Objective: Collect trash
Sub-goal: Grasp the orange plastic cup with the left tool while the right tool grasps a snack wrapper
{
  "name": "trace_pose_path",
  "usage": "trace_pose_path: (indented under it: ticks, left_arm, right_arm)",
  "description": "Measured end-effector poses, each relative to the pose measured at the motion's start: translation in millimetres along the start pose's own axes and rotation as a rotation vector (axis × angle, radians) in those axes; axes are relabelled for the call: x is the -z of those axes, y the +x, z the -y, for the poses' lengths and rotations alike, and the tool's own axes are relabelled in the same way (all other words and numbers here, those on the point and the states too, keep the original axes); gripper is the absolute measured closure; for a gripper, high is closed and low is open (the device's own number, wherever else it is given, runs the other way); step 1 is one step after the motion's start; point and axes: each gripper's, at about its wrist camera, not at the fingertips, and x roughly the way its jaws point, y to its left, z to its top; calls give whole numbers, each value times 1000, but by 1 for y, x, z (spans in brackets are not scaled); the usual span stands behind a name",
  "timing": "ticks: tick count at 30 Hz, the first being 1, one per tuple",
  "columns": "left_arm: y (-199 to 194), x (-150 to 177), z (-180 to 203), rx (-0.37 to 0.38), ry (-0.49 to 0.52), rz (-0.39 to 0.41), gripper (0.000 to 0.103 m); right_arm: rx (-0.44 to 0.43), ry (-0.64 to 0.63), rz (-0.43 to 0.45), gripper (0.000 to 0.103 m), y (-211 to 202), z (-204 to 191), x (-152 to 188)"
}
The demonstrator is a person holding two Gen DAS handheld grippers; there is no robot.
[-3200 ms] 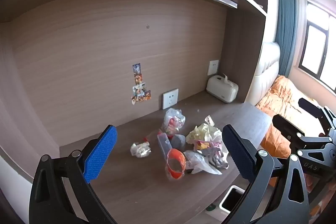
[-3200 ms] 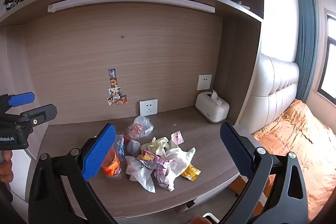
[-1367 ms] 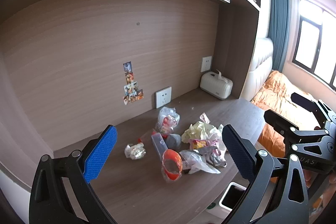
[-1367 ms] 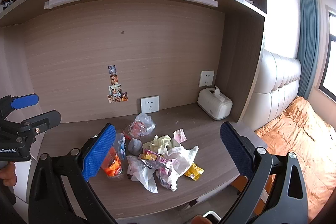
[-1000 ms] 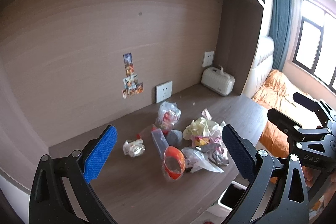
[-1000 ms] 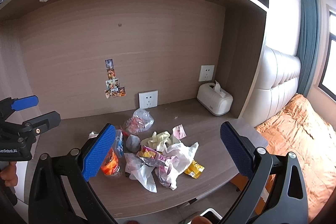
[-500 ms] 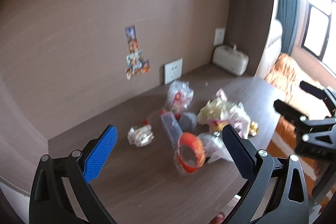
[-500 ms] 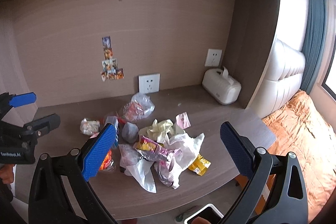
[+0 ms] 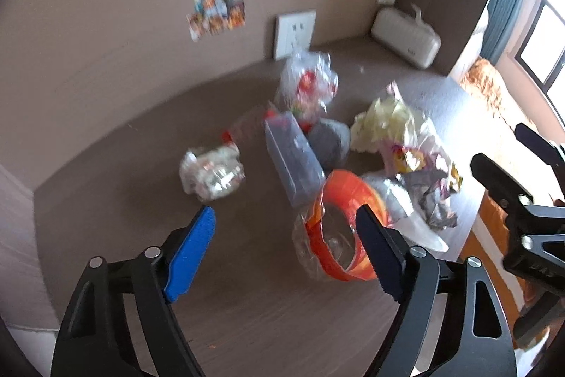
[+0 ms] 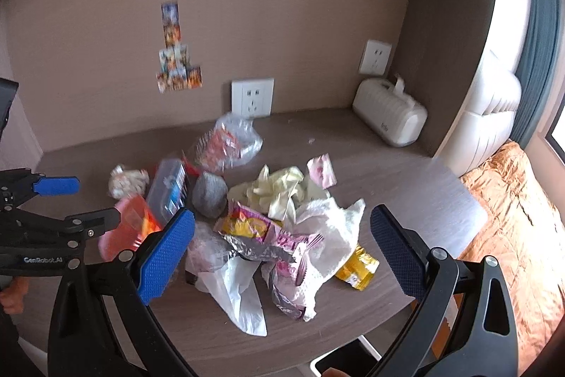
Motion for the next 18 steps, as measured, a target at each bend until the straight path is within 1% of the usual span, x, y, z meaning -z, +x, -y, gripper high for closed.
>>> trace_pose_path:
  ticks: [1,2,3,4,6,8,10,11,13,15,16,17,18]
  left_arm:
    - [5,2,0,7,1,-9,26]
    - [9,3,1,16,3,-18,29]
    - [15,4,2,27,3,-31,33]
    - [19,5,2,32,2,-41,35]
    - [28,7,1,57,-3,-67,40]
    - [34,8,-1,69,-17,-83,41]
    - [38,7,-2,90,-21,-91,42]
    - [39,7,-1,91,-19,-94,46]
    - [43,5,-2,130,-26,-103,50]
    - [45,4,-2,163,-36,-109,58]
    - [47,3,-1,176,-37,-113,59]
    - [48,2,1,187,-36,-117,64]
    - [47,1,4,202,-28,-123,72]
  right_arm:
    - [-6,0,-6,4,6,0,2]
    - [-2,-5,-18,4,14,-1,4]
    - [3,-10,-25,9,20,-1,5]
    - [7,-18,-36,13,27,-1,8]
    - [30,-44,-67,23,42,-3,13]
    - [35,-74,-91,28,54,-3,16]
    - [54,-96,-96,30,61,-5,21]
    - [57,-114,-109,34,66,-7,24]
    - [66,-137,-120,39,72,-9,28]
    - [67,-151,-127,53,79,-11,31]
    - [70,-163,-140,58,83,-12,33]
    - [80,-175,-150,76,88,-13,35]
    - [83,-176,-153,91,90,-13,37]
